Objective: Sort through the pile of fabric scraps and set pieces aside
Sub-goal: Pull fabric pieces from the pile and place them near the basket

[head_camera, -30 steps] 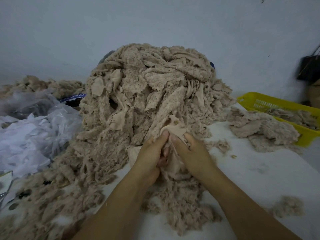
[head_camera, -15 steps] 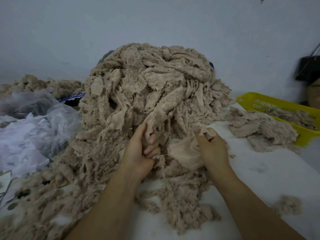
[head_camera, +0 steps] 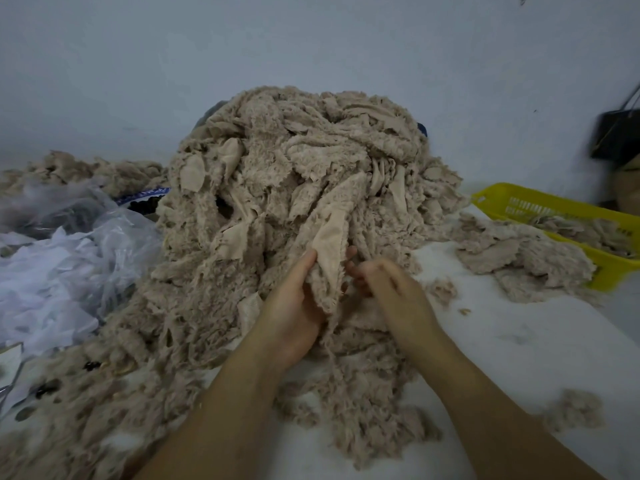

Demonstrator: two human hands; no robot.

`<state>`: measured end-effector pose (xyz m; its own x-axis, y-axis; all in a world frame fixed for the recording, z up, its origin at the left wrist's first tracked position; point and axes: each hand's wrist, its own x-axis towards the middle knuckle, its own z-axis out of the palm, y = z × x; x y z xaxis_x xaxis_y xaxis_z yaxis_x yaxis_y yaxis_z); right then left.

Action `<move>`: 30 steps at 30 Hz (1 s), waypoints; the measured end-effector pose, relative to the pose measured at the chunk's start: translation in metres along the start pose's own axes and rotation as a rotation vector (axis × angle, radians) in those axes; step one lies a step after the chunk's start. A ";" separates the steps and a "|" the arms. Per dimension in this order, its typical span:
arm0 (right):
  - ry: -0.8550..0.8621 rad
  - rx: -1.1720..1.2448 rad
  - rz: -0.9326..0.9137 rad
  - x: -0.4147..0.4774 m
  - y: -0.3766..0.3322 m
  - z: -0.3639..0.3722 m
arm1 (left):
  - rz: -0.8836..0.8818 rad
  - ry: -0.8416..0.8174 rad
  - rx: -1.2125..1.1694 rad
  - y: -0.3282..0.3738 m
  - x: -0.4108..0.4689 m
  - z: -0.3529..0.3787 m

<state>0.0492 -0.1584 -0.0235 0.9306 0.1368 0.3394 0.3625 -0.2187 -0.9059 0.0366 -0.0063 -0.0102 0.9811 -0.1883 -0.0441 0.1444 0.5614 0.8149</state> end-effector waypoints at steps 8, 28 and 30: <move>-0.289 -0.196 -0.056 -0.004 0.008 0.017 | 0.029 0.077 0.017 -0.002 0.003 -0.003; -0.066 0.237 0.257 0.002 0.008 -0.003 | 0.039 -0.127 0.656 -0.013 -0.008 -0.001; -0.005 0.164 0.308 0.006 0.010 -0.003 | 0.013 -0.157 0.686 -0.010 -0.008 -0.002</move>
<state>0.0587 -0.1622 -0.0298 0.9947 0.0936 0.0429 0.0516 -0.0928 -0.9943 0.0272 -0.0083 -0.0189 0.9447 -0.3278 0.0099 -0.0315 -0.0606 0.9977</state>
